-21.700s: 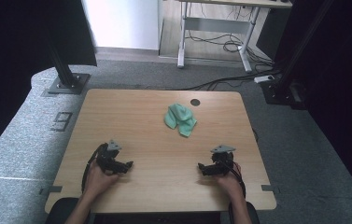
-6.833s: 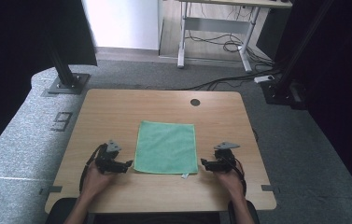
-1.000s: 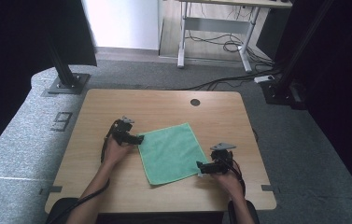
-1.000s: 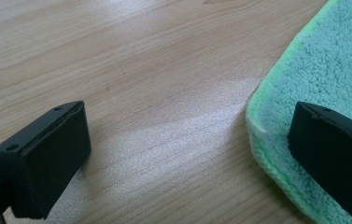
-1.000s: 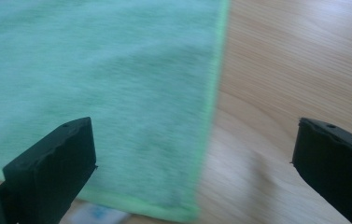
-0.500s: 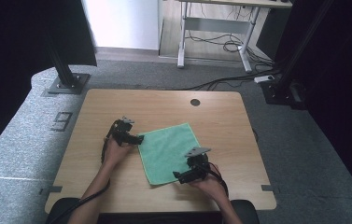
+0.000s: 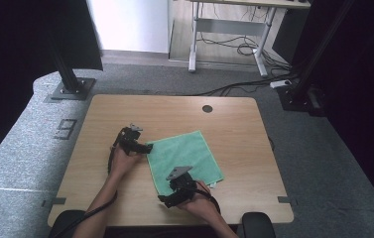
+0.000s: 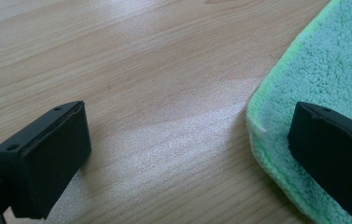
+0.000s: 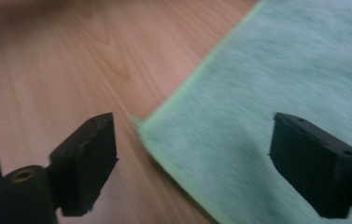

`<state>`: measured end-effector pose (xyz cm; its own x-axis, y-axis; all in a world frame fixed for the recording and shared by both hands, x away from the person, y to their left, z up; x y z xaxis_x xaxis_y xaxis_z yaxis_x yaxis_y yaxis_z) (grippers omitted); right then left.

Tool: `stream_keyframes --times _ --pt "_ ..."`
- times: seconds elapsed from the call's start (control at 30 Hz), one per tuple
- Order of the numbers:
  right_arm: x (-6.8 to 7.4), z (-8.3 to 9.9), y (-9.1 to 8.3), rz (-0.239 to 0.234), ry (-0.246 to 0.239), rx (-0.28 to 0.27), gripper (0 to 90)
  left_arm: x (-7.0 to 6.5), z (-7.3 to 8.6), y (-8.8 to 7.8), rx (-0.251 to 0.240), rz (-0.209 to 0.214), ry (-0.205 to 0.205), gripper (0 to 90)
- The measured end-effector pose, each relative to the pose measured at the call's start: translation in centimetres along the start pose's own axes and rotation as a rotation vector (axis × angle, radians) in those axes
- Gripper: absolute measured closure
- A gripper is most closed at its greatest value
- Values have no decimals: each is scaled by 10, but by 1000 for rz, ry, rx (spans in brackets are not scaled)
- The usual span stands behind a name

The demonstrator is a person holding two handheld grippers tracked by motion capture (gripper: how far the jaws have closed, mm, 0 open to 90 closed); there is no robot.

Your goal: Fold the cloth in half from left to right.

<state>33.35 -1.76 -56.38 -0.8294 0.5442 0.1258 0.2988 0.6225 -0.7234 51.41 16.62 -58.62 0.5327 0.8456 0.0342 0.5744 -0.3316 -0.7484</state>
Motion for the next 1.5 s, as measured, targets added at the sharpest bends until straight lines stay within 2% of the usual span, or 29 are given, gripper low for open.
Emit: stream_keyframes --times 0.07,0.17,0.2,0.3,0.33,0.37,0.4,0.47,0.5,0.53,0.6,0.7,0.8,0.87,1.07,1.27,1.43,1.5 --pt "7 -2 4 -13 -19 13 232 0 0 0 0 0 -1 0" --pt "14 -3 11 4 -57 36 347 0 0 0 -1 -3 -4 0" --pt "16 -3 13 6 -64 42 420 0 0 0 -1 -4 -5 0" --pt "17 -3 16 29 -79 61 566 -1 0 0 -1 -6 -8 0" --pt "17 -3 16 29 -79 61 566 -1 0 0 -1 -6 -8 0" --pt "17 -2 17 40 -92 64 606 -1 0 -1 -1 -6 -9 0" --pt "17 -2 16 67 -100 57 730 -2 1 -1 -7 -1 -2 20" --pt "17 -2 16 79 -117 58 758 -3 1 -2 -19 2 3 82" --pt "17 -2 16 81 -127 60 809 -6 1 -4 -36 17 19 82" --pt "18 -2 16 73 -124 59 854 -9 1 -7 -52 32 37 173" --pt "18 -2 17 83 -125 63 867 -14 2 -9 -73 60 64 335" --pt "17 -3 17 73 -107 63 872 -22 3 -11 -90 95 85 597" --pt "15 -4 18 56 -84 57 873 -26 2 -11 -92 146 74 841" --pt "15 -5 19 49 -82 55 872 -23 3 -13 -83 158 50 864" --pt "24 -12 27 19 -95 54 872 -7 11 -24 -50 134 20 872" --pt "34 -18 34 -6 -117 54 873 5 19 -33 -43 126 -9 869" --pt "34 -24 27 -18 -112 29 873 6 14 -39 -56 127 -9 871" --pt "32 -28 19 -15 -110 11 873 5 4 -44 -74 129 -7 871"
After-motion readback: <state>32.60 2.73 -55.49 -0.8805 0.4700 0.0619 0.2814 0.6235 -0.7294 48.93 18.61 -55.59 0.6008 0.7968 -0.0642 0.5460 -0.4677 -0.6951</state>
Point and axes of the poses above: each handheld gripper's, and its own axes: y roughly forward along the jaws, z roughly out of its underside, x roughly to its left, the point moved 5 cm from there along y, roughly forward along the jaws, and after that the axes turned 4 degrees about y, right-handed, at the moved point
